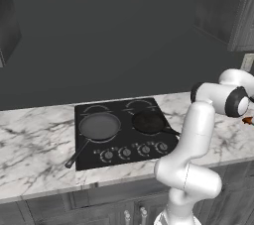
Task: Place both pans onto different burners. Then place the lemon wedge and the chicken drumstick on different pans.
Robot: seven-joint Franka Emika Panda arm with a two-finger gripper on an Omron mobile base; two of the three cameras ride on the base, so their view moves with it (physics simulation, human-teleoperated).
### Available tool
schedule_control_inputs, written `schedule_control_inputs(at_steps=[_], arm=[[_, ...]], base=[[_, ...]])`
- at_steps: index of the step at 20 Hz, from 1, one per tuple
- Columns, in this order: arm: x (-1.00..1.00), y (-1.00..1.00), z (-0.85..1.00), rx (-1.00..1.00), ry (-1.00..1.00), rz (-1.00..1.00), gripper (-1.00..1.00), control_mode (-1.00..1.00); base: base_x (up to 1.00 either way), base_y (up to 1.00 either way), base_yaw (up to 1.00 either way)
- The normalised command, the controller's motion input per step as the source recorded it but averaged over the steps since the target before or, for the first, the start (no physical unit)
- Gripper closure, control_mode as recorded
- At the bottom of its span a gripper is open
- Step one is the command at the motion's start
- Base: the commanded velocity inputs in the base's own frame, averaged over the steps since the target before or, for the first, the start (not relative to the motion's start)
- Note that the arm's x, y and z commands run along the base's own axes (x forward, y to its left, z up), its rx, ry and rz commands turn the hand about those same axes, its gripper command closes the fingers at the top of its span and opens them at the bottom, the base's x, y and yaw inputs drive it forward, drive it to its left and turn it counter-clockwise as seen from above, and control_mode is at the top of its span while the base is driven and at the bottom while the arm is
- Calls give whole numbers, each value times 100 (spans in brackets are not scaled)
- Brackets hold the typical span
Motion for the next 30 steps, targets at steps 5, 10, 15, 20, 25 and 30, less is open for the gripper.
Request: schedule_control_inputs(at_steps=[5, 10, 15, 20, 25, 30], arm=[[16, -4, -7, -3, 0, 2, -100, -100], [16, -5, -4, -2, 0, 2, -100, -100], [11, -12, -4, 0, 0, 2, -100, -100], [1, -20, -4, 0, 0, 4, -100, -100], [4, -16, -9, 0, 0, 4, -100, -100], [5, -5, -13, 0, 0, 4, -100, -100]], base=[[0, 0, 0], [0, 0, 0], [0, 0, 0], [0, 0, 0], [0, 0, 0], [0, 0, 0]])
